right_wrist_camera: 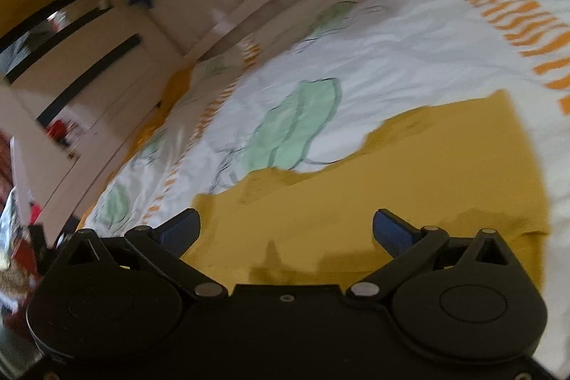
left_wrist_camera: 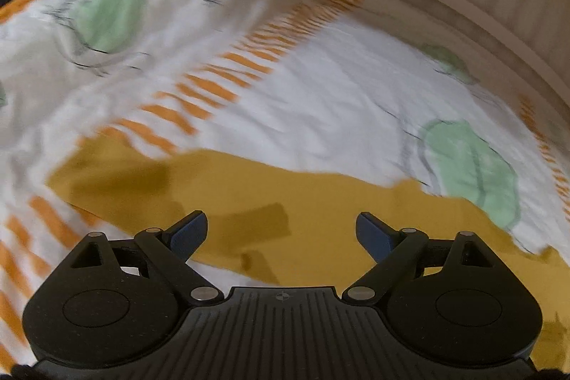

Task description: Fold small clothes

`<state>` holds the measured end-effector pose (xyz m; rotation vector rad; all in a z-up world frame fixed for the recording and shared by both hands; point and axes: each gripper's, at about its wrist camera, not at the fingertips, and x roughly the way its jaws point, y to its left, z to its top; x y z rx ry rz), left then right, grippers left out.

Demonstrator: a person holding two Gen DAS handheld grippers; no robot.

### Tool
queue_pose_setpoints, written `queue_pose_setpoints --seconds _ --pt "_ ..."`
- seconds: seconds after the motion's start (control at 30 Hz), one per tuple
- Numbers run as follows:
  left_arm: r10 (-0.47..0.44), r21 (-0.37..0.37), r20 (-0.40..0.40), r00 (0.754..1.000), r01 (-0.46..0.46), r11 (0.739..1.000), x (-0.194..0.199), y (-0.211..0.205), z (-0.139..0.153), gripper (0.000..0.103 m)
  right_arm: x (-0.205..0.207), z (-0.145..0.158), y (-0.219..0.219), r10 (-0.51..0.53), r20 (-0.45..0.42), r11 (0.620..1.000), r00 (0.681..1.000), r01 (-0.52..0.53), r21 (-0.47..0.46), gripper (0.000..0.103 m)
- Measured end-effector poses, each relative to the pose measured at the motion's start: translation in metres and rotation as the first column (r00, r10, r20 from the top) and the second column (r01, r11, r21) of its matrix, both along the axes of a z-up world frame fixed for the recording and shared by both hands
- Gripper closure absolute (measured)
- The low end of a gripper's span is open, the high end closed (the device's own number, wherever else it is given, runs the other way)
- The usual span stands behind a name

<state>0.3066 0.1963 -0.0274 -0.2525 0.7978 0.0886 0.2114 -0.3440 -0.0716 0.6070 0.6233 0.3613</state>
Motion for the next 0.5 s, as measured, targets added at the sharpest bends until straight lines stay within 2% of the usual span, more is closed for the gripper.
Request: queue_pose_setpoints --seconds 0.13,0.3,0.5 --pt "0.066 -0.004 -0.009 0.998 -0.066 0.998 0.000 0.036 0.003 0.012 -0.009 0.004 0.020 0.037 0.031 0.999 0.999 -0.037 -0.021 0.000" --pt "0.158 -0.073 -0.013 0.987 -0.158 0.985 -0.008 0.073 0.000 0.012 -0.010 0.000 0.037 0.091 0.030 0.995 0.995 -0.090 -0.040 0.000" --pt "0.216 -0.100 -0.048 0.975 -0.220 0.970 -0.011 0.094 -0.014 0.012 -0.011 -0.006 0.041 0.097 0.007 0.994 0.995 -0.096 -0.046 0.000"
